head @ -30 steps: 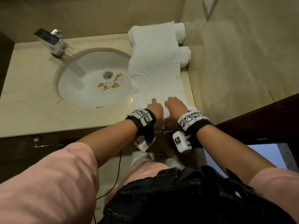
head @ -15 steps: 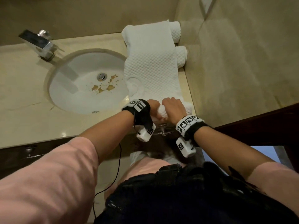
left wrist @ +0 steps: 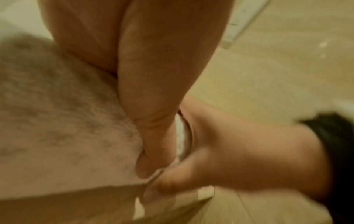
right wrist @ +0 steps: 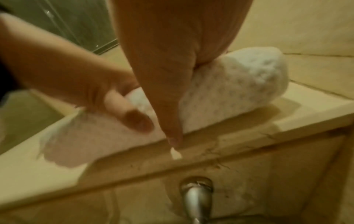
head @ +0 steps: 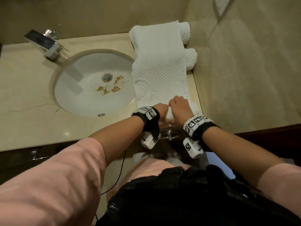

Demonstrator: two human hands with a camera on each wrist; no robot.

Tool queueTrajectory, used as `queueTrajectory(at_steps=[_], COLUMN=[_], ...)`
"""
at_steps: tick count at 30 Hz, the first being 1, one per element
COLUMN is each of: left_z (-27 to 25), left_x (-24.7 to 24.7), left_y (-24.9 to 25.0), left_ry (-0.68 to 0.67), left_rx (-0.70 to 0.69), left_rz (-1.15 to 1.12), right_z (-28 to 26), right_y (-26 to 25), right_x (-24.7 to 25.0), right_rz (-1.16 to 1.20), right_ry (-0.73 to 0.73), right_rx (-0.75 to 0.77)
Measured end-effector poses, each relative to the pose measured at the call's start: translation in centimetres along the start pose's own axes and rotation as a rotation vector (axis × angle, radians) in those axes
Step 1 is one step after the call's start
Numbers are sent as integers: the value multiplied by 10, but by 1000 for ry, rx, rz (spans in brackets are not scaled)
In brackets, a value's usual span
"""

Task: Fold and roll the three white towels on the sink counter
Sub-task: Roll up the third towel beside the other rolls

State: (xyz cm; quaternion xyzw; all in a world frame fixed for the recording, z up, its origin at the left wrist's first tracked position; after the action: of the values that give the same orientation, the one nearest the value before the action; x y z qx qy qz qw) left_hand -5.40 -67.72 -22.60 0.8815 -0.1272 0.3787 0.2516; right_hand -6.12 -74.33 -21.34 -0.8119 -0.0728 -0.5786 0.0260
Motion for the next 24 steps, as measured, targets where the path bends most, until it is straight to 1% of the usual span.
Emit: queueTrajectory(at_steps=[1,2,3,4,5,7,8,10,13,15,16,20,22,24], left_z=[3,5,6,5,3,-4,-8,-14,-10,-2,3,10,13,15], left_x=[2,3,3,3,2,0,-3,-5,-4,-3,-3,5,11,15], left_y=[-1,-2,-3,-2,0,7,9,10,7,4,2,-6,-11,-15], left_ry=[-41,-51,-30,28,117,269,317,363,340,294,259,120,78,50], left_rx=[-13,-18,-20,-22,-26,-30,-30,-3,18,4,-14,-120,-162,-170], left_rz=[5,6,8,21,59,192,261,299,264,255,253,193,165,120], right_z=[-3,-5,-6,-5,-3,4,10,20,32,33,31,17,8,2], right_y=[0,0,-1,-1,-2,-2,-2,-4,-5,-3,-1,3,6,7], right_x=[-2,-4,-5,-6,-7,-7,-6,-6,-7,-7,-7,1,2,3], right_rz=[-19,-32,-42,-54,-69,-94,-103,-128,-153,-141,-117,66,107,142], right_ry=[26,31,40,39,19,-55,-87,-169,-248,-247,-223,-10,49,94], right_rx=[13,19,20,19,14,16,23,38,51,34,23,39,39,40])
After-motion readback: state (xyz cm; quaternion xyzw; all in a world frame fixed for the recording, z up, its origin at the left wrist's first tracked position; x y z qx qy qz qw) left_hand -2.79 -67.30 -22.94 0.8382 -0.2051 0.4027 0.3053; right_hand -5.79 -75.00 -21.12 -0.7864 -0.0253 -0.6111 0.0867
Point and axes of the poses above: each hand's wrist, its own z-axis towards the middle knuckle, its own x-axis out of the back of the hand, y = z × x, the point moved 8 cm from there along z, towards the middle knuckle, and after that the axes turned 8 degrees about -x, right-handed, at the moved point
